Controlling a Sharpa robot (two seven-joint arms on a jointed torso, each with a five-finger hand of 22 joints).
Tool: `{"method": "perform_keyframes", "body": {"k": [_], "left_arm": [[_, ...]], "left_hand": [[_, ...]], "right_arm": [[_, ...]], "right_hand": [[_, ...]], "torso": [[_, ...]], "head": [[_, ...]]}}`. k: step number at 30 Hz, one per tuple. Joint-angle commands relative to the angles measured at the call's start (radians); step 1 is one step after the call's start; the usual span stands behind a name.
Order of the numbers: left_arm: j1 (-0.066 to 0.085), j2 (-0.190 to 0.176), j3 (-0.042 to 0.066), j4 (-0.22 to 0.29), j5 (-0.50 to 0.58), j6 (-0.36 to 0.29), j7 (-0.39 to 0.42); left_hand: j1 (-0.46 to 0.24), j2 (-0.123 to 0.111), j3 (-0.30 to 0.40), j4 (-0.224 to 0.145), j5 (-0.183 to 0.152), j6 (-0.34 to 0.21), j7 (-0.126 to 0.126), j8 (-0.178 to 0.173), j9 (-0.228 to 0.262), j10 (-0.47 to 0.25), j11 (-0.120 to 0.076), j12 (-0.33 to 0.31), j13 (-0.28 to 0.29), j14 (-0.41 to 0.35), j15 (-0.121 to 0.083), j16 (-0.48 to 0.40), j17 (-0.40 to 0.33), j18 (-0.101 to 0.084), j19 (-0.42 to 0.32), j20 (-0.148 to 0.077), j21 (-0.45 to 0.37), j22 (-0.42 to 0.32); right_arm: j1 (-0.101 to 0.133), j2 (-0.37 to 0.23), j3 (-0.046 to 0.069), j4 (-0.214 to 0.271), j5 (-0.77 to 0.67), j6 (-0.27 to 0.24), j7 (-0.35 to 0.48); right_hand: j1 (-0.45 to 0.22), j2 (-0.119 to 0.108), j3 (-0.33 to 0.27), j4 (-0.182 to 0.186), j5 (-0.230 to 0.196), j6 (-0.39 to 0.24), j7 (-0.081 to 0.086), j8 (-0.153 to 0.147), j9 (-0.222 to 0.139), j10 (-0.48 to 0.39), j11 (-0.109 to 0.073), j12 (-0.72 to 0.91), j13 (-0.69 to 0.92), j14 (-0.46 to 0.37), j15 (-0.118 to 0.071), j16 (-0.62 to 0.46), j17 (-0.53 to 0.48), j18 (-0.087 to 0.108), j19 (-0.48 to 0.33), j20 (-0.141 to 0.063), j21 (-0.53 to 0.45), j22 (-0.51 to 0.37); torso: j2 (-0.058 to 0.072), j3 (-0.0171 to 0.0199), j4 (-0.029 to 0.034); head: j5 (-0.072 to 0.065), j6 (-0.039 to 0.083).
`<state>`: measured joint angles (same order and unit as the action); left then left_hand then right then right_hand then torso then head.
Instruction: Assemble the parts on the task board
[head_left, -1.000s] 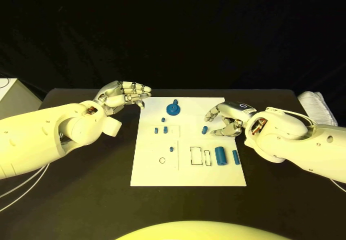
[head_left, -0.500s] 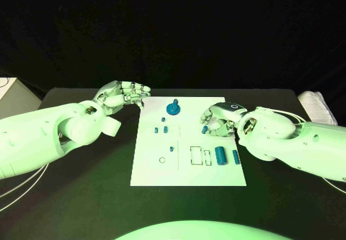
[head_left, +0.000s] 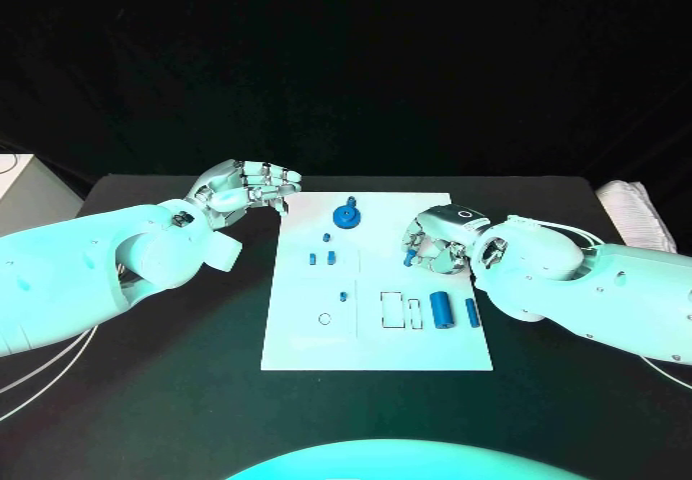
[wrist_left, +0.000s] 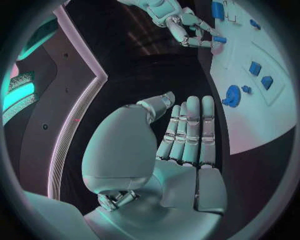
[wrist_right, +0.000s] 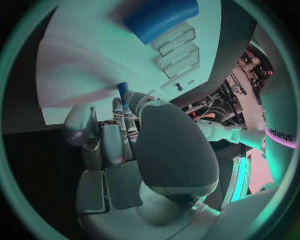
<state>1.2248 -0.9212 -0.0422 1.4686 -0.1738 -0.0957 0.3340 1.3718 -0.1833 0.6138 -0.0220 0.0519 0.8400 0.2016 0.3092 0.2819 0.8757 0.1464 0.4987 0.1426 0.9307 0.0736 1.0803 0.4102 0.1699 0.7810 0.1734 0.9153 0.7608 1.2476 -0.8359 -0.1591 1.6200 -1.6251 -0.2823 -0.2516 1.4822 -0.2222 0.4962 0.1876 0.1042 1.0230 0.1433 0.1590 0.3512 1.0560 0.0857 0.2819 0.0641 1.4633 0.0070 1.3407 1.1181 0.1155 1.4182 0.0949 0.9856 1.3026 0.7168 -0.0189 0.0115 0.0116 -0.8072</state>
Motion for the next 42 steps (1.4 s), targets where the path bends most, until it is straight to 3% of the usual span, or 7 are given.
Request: {"method": "perform_keyframes", "body": {"k": [1,9,18,19,21,26,42], "left_arm": [[0.000,0.001,0.001,0.003,0.004,0.008,-0.001],[0.000,0.002,0.001,0.002,0.004,0.005,-0.010],[0.000,0.002,0.001,0.001,0.004,0.004,-0.013],[0.000,0.002,0.001,0.001,0.004,0.004,-0.013],[0.000,0.002,0.001,0.001,0.004,0.004,-0.013],[0.000,0.003,0.001,0.000,0.004,0.004,-0.013],[0.000,0.009,0.001,-0.008,0.004,0.005,-0.012]], "left_hand": [[-0.002,0.004,-0.005,-0.002,0.000,-0.006,-0.001,-0.003,0.002,-0.008,-0.002,0.004,-0.001,-0.009,0.002,-0.006,-0.001,0.013,0.006,0.000,-0.004,-0.001],[-0.001,0.008,-0.004,-0.002,0.000,-0.006,0.000,-0.002,0.002,-0.008,-0.002,0.005,-0.001,-0.008,0.001,-0.006,-0.001,0.014,0.007,0.000,-0.005,-0.002],[-0.001,0.008,-0.004,-0.002,0.000,-0.006,0.000,-0.002,0.002,-0.008,-0.002,0.005,-0.001,-0.008,0.001,-0.006,-0.001,0.014,0.007,0.000,-0.005,-0.002],[-0.001,0.008,-0.004,-0.002,0.000,-0.006,0.000,-0.002,0.002,-0.008,-0.002,0.005,-0.001,-0.008,0.001,-0.006,-0.001,0.014,0.007,0.000,-0.005,-0.002],[-0.001,0.008,-0.004,-0.002,0.000,-0.006,0.000,-0.002,0.002,-0.008,-0.002,0.005,-0.001,-0.008,0.001,-0.006,-0.001,0.014,0.007,0.000,-0.005,-0.002],[0.000,0.009,-0.004,-0.002,0.000,-0.005,0.000,-0.002,0.002,-0.008,-0.002,0.006,-0.001,-0.008,0.001,-0.006,-0.001,0.014,0.008,0.000,-0.006,-0.003],[0.000,0.009,-0.004,-0.002,0.000,-0.005,0.000,-0.002,0.002,-0.008,-0.002,0.006,-0.001,-0.008,0.001,-0.006,-0.001,0.014,0.008,0.000,-0.006,-0.003]], "right_arm": [[-0.002,0.002,0.000,0.004,-0.053,-0.004,-0.005],[-0.005,0.004,0.000,0.011,-0.048,-0.013,0.000],[-0.007,0.003,0.000,0.013,-0.004,-0.068,-0.009],[-0.008,0.002,0.000,0.013,0.001,-0.076,-0.011],[-0.008,0.000,0.000,0.014,0.005,-0.092,-0.017],[-0.009,-0.009,0.000,0.025,0.003,-0.129,-0.029],[0.013,-0.055,0.020,0.177,0.092,-0.183,-0.004]], "right_hand": [[-0.004,-0.013,0.010,-0.001,-0.007,0.010,0.001,0.005,0.002,0.000,0.002,-0.009,-0.001,0.017,-0.003,-0.002,-0.007,-0.013,-0.001,-0.001,-0.010,-0.002],[-0.016,-0.015,0.039,-0.011,-0.014,0.025,0.000,0.015,0.008,0.002,0.003,-0.022,0.002,0.014,-0.002,-0.003,-0.008,-0.014,-0.002,0.002,-0.005,0.003],[-0.034,0.014,0.077,-0.051,-0.009,0.097,-0.032,0.069,0.044,0.133,-0.037,0.005,0.018,0.019,-0.035,0.002,0.000,-0.028,0.030,-0.020,0.094,0.054],[-0.035,0.021,0.080,-0.064,0.009,0.109,-0.035,0.083,0.057,0.151,-0.043,0.005,0.022,0.021,-0.041,0.004,0.004,-0.031,0.035,-0.025,0.108,0.062],[-0.039,0.026,0.084,-0.077,0.024,0.108,-0.036,0.092,0.070,0.164,-0.046,0.000,0.024,0.022,-0.044,0.005,0.007,-0.033,0.038,-0.029,0.120,0.069],[-0.048,0.029,0.098,-0.096,0.006,0.102,-0.036,0.104,0.092,0.184,-0.049,-0.009,0.030,0.024,-0.047,0.007,0.011,-0.036,0.042,-0.033,0.136,0.079],[-0.057,0.030,0.111,-0.110,-0.003,0.096,-0.036,0.112,0.109,0.194,-0.050,-0.018,0.036,0.026,-0.048,0.009,0.013,-0.039,0.046,-0.035,0.151,0.088]], "torso": [[-0.001,0.0009,0.0001],[-0.002,-0.0004,-0.0001],[-0.001,-0.0007,0.0009],[-0.001,-0.0010,0.0011],[-0.001,-0.0011,0.0011],[-0.003,-0.0015,-0.0002],[0.000,0.0003,0.0008]], "head": [[0.000,0.000],[-0.002,-0.001],[-0.005,-0.002],[-0.004,-0.002],[-0.004,-0.002],[-0.003,-0.001],[0.004,0.000]]}}
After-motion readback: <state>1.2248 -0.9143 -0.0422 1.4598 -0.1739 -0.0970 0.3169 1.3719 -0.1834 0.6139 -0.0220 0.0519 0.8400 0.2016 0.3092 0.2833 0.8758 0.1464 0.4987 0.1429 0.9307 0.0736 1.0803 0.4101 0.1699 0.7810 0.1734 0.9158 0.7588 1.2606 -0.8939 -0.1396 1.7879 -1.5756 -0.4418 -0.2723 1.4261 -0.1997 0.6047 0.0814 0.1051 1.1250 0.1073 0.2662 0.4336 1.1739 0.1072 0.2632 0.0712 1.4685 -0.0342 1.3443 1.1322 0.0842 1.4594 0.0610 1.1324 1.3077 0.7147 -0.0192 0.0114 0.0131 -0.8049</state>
